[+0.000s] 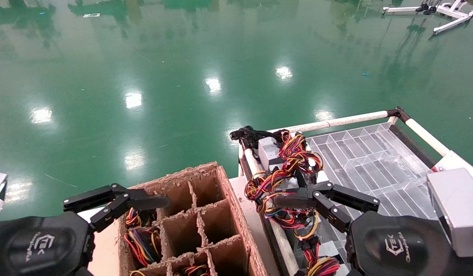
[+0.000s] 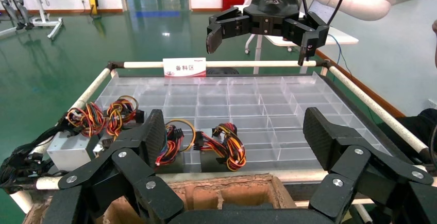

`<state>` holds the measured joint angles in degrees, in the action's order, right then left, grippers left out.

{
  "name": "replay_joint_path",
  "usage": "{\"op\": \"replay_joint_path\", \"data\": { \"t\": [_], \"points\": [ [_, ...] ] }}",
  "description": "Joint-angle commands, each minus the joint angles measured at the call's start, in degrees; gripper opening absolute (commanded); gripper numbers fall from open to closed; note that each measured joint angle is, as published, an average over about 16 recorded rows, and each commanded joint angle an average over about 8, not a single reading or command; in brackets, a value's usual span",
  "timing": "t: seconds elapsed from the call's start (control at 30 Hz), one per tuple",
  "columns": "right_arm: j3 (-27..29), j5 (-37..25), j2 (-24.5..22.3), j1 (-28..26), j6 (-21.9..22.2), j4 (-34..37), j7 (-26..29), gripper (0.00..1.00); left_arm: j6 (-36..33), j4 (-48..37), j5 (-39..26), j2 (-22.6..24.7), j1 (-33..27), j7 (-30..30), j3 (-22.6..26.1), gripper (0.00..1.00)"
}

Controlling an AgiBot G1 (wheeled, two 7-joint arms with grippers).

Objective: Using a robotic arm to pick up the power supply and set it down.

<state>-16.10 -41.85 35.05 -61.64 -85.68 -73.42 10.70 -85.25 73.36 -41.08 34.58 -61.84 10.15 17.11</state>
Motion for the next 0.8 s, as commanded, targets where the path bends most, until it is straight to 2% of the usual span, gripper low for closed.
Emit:
{"op": "replay_joint_path", "data": {
  "t": [0.03,0.3,0.43,0.6,0.8],
  "points": [
    [0.0,0.0,0.0,0.0,0.0,0.0,0.0,1.0,0.0,0.0,0.0,0.0,0.0,0.0,0.0,0.0],
    [-0.4,-0.8,0.3,0.0,0.3,0.2,-0.1,1.0,0.0,0.0,0.0,0.0,0.0,0.0,0.0,0.0],
    [-2.3,-4.3,1.9,-1.1,1.2,1.3,0.2,1.0,0.0,0.0,0.0,0.0,0.0,0.0,0.0,0.0],
    [-6.9,-12.0,6.6,-5.1,2.3,4.4,1.1,1.0,0.0,0.0,0.0,0.0,0.0,0.0,0.0,0.0],
    [-13.6,-21.4,15.7,-12.3,0.8,11.2,1.2,1.0,0.0,0.0,0.0,0.0,0.0,0.0,0.1,0.0]
  ]
}}
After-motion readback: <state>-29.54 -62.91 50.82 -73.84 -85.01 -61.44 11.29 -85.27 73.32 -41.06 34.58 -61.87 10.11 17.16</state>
